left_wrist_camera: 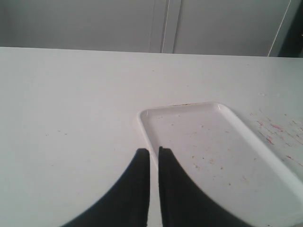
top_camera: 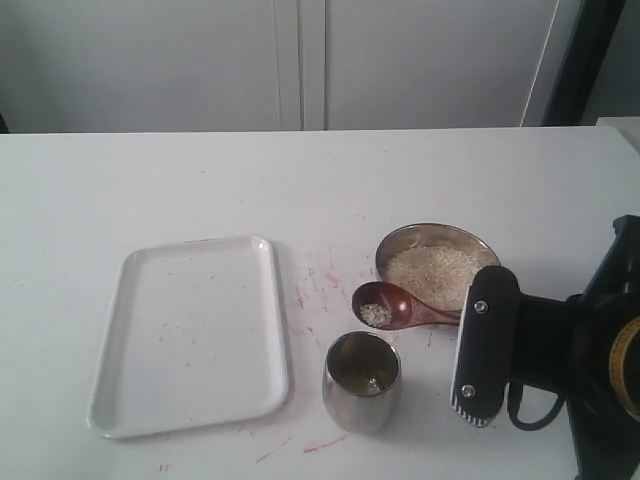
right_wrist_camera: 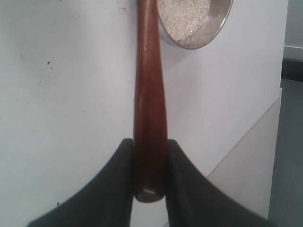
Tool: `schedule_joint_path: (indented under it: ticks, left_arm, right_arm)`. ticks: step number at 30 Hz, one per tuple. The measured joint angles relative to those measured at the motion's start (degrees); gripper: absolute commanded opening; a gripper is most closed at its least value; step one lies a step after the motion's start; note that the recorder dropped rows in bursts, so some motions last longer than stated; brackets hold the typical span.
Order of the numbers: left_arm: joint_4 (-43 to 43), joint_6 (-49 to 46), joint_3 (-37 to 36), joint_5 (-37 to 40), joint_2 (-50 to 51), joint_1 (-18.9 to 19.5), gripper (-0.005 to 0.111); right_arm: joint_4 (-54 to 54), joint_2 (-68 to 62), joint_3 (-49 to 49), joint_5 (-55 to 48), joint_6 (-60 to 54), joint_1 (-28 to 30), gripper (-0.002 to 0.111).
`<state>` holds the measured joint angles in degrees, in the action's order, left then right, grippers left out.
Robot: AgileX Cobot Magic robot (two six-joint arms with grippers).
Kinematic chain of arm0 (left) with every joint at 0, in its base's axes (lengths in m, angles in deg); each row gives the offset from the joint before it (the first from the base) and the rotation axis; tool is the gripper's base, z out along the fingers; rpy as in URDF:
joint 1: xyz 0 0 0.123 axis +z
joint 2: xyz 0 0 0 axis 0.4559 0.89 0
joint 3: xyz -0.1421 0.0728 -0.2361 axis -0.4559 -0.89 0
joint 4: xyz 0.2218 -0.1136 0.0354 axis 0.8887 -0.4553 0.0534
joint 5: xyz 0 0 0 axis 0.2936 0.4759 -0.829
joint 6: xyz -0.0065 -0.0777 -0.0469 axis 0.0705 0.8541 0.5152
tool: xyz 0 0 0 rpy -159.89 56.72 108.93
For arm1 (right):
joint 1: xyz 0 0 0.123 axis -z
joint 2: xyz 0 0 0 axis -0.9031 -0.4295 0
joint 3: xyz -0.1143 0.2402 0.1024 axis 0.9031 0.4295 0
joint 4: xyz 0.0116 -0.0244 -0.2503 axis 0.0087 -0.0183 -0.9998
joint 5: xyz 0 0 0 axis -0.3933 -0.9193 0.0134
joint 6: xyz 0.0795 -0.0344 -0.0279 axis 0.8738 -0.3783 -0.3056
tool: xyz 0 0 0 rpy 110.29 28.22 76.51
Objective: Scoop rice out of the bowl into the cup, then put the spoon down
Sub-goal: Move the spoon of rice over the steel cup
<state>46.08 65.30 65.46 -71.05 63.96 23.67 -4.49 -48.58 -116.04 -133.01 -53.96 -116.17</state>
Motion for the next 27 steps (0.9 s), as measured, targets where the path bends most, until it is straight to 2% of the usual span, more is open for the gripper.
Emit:
schedule_joint_path:
  ticks: [8, 15, 27]
  left_arm:
    - [0.0, 0.0, 0.0, 0.0, 0.0, 0.0, 0.014]
    - [0.0, 0.0, 0.0, 0.0, 0.0, 0.0, 0.014]
    - [0.0, 0.0, 0.0, 0.0, 0.0, 0.0, 0.014]
  right_arm:
    - [-1.92, 0.0, 1.8, 0.39, 0.48, -0.41, 0.0]
    - [-7.24, 0.0, 2.68, 0.48, 4.04, -2.97, 0.0]
    - [-8.78, 0.0, 4.6, 0.37, 4.42, -4.4, 0.0]
